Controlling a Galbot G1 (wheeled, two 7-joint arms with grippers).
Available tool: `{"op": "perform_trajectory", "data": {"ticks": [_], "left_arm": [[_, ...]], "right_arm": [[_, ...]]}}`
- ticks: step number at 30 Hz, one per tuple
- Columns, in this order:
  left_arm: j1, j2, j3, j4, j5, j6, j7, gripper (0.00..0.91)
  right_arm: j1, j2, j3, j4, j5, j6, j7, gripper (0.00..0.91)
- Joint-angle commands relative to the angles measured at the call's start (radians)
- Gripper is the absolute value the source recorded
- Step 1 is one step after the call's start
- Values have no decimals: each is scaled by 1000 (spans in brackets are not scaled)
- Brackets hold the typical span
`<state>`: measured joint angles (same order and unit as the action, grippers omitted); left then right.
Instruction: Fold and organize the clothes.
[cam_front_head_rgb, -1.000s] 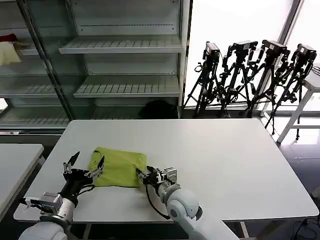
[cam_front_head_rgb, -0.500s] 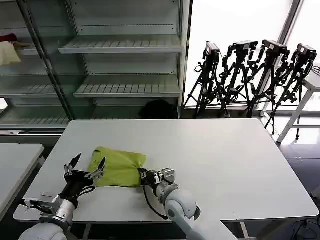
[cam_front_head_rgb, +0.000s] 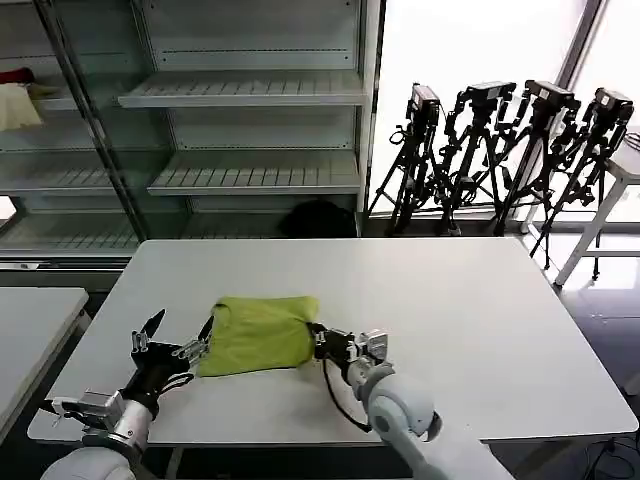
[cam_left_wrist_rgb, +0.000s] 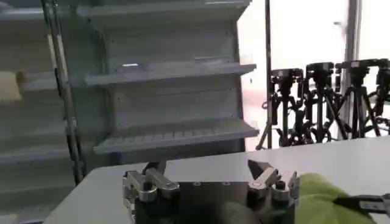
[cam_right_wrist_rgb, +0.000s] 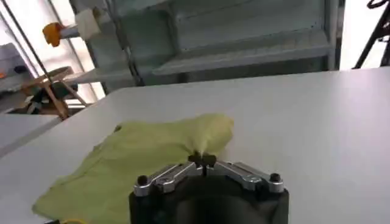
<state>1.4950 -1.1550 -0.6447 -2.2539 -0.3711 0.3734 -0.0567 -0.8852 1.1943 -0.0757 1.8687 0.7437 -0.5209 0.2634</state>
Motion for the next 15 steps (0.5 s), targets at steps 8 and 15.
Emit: {"op": "perform_trajectory", "data": {"ticks": [8,15], "left_arm": [[19,1,4,-10,-5,2,1,907],[61,22,19,-73,-41,-3,-17,907]], "right_arm": [[-149,-261,231,64,14,45,-43,907],[-310,-276,324,200,-185,172,-5,907]]}}
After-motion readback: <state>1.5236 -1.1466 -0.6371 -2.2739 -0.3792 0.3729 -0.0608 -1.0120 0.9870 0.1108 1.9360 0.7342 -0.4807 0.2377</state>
